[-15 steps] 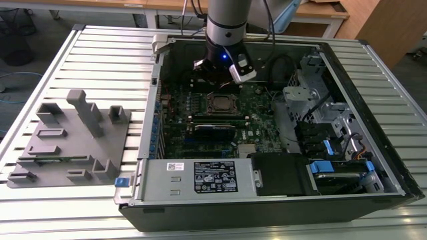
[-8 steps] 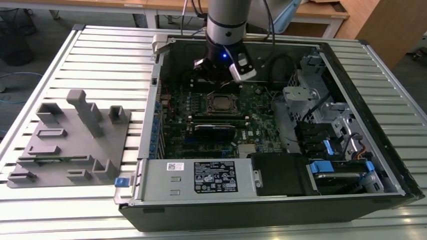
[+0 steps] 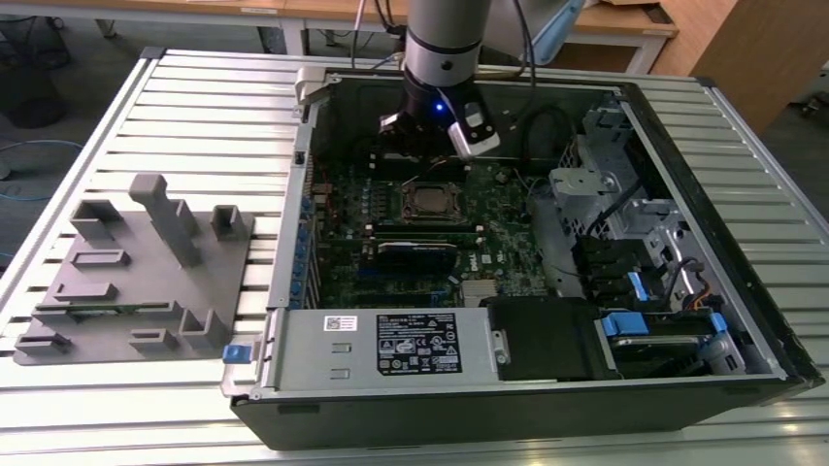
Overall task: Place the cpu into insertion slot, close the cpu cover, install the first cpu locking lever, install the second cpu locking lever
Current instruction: 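Install the first cpu locking lever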
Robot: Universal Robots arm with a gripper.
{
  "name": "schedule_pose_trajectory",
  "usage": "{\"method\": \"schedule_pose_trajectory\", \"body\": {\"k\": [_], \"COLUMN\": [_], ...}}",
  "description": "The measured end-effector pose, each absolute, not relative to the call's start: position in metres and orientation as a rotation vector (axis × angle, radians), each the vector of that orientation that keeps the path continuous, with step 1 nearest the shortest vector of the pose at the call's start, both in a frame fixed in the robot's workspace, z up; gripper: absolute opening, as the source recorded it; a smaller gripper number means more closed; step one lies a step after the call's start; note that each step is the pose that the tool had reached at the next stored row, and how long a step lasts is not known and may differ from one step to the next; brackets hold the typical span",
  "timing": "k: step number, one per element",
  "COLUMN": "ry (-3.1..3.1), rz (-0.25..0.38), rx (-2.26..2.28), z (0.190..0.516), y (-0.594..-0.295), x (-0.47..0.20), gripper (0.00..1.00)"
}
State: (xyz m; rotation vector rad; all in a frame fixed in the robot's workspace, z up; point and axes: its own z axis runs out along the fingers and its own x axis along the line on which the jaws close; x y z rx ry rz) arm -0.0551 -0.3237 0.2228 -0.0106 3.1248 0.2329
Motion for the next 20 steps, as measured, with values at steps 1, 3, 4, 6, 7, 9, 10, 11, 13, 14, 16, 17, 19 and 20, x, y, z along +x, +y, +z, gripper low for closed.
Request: {"method": "schedule_pose_trajectory", "body": {"k": [1,3,4,6,7,9,10,11,13,14,16,17,19,20], "ry": [3.125,3.125,3.125,3.125,3.125,3.125,3.125,3.125,3.125,3.125,3.125,3.125,3.125,3.125], "rz": [0.233,0.233,0.233,0.233,0.233,0.233,0.233,0.233,0.233,0.233,0.233,0.233,0.233,0.233], "rx": [-0.011,-0.011,-0.011,-0.010,-0.010,-0.011,-0.011,-0.011,-0.011,-0.011,-0.011,-0.011,-0.011,-0.011], "z": [0.2229,0.2227,0.2227,0.2225,0.2224,0.2223,0.2222,0.2221,0.2220,0.2219,0.2218,0.2218,0.2217,0.2217], "y": [-0.3236,-0.3233,-0.3229,-0.3219,-0.3214,-0.3205,-0.3201,-0.3196,-0.3186,-0.3182,-0.3173,-0.3171,-0.3170,-0.3170], "x": [-0.0543,-0.0527,-0.0521,-0.0513,-0.0510,-0.0503,-0.0500,-0.0497,-0.0489,-0.0486,-0.0480,-0.0477,-0.0474,-0.0472], "gripper": [0.11,0.11,0.11,0.11,0.11,0.11,0.11,0.11,0.11,0.11,0.11,0.11,0.11,0.11]}}
